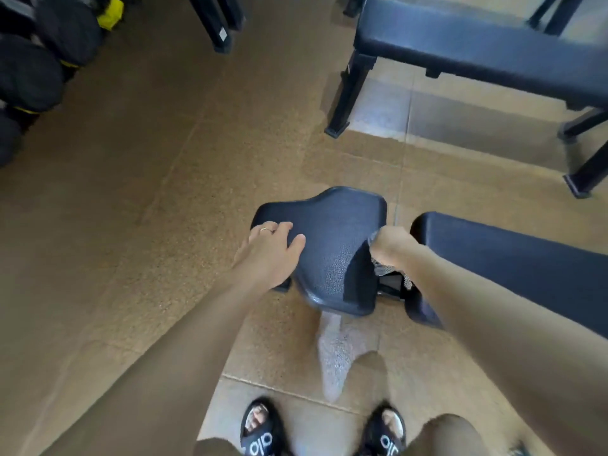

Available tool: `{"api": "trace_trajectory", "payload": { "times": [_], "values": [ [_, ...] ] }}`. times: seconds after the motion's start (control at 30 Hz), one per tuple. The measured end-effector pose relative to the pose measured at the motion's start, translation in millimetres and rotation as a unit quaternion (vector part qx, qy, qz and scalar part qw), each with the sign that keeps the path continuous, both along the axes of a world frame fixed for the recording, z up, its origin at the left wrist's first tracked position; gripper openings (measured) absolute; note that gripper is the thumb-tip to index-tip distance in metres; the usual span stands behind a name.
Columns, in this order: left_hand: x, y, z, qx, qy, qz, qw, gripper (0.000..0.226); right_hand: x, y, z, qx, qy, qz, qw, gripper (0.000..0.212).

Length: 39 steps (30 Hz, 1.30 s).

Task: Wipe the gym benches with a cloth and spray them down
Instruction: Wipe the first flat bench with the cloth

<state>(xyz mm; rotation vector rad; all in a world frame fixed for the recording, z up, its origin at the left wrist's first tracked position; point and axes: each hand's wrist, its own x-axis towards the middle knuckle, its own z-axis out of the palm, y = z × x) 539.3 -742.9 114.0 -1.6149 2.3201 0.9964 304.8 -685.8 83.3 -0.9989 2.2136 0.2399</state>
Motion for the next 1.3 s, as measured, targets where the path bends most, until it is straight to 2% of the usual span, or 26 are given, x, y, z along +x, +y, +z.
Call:
{"api": "trace_trajectory", "payload": {
  "times": [0.1,0.2,0.33,0.43,0.47,0.57,0.7,0.77,0.83,0.9,1.03,1.1,1.13,1.2,1.23,1.3],
  "values": [
    [-2,-8,78,0.088,0.046,0.039,0.994,0.058,29,-6,81,-0.022,-0.082,-0.016,0.996,0.03],
    [-7,-22,163,0.168,0.109,0.096,0.975,0.055,58,-23,169,-0.106,-0.17,-0.068,0.977,0.024],
    [-11,-44,266,0.243,0.204,0.197,0.928,0.027,101,-53,284,-0.232,-0.278,-0.138,0.922,0.033],
    [-1,-65,321,0.344,0.267,0.265,0.86,0.062,121,-64,348,-0.287,-0.331,-0.19,0.879,0.039],
    [3,-73,335,0.362,0.282,0.265,0.848,0.062,123,-66,362,-0.296,-0.348,-0.211,0.864,0.041],
    [3,-93,366,0.368,0.278,0.232,0.857,0.037,119,-73,392,-0.323,-0.375,-0.241,0.835,0.046],
    [-18,-118,393,0.388,0.266,0.186,0.863,0.025,104,-87,409,-0.332,-0.389,-0.247,0.823,0.054],
    [-34,-132,403,0.387,0.253,0.168,0.871,0.019,94,-98,411,-0.341,-0.369,-0.231,0.833,0.061],
    [-48,-148,411,0.379,0.238,0.156,0.88,0.017,82,-112,409,-0.34,-0.349,-0.204,0.849,0.064],
    [-60,-167,420,0.372,0.218,0.143,0.891,0.02,67,-128,410,-0.322,-0.356,-0.225,0.848,0.076],
    [-73,-217,434,0.355,0.193,0.12,0.907,0.026,37,-168,417,-0.285,-0.393,-0.271,0.831,0.104],
    [-80,-244,443,0.373,0.2,0.106,0.9,0.028,21,-188,422,-0.279,-0.439,-0.292,0.803,0.111],
    [-82,-257,448,0.386,0.203,0.097,0.895,0.03,13,-198,422,-0.279,-0.468,-0.308,0.779,0.107],
    [-86,-283,456,0.411,0.206,0.071,0.885,0.029,1,-218,432,-0.277,-0.512,-0.316,0.749,0.077],
    [-88,-297,459,0.422,0.207,0.059,0.881,0.029,-2,-230,436,-0.273,-0.513,-0.305,0.755,0.06],
    [-96,-326,458,0.428,0.203,0.038,0.88,0.027,-6,-255,439,-0.276,-0.497,-0.295,0.768,0.041]
  ]
}}
